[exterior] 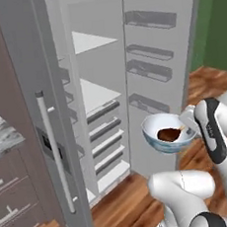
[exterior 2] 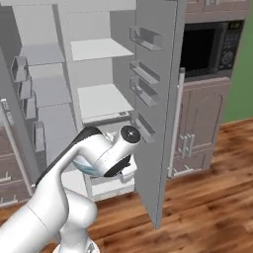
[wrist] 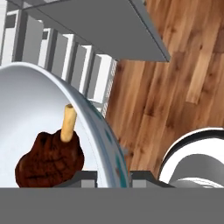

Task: Place one of the steaks on the plate and the other in the bowl. Then place the bowl in the fridge.

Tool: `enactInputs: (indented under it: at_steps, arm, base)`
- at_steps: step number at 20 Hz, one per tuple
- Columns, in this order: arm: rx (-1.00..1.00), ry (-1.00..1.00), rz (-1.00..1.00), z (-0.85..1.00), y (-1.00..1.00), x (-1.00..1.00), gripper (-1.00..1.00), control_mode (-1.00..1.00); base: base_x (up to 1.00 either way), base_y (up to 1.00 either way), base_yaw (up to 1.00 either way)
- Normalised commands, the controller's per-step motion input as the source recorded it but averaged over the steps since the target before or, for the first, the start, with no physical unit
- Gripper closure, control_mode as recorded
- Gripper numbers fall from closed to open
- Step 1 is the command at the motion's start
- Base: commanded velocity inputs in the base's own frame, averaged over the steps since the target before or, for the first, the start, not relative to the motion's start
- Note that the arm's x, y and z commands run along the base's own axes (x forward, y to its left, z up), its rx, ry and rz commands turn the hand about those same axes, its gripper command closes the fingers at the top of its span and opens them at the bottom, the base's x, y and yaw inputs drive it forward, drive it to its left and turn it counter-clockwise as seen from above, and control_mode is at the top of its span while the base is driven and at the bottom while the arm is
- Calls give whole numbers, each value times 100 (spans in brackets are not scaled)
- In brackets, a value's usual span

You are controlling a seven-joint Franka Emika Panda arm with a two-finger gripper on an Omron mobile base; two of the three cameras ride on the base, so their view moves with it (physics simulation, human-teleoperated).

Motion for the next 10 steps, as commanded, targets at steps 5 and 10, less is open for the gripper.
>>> enactInputs:
  at_steps: [5, 10]
  arm:
    - [0, 0, 0, 0, 0, 0, 100, 100]
    - [0, 0, 0, 0, 0, 0, 100, 100]
  base:
    - [66, -18, 51]
    - [38, -11, 26]
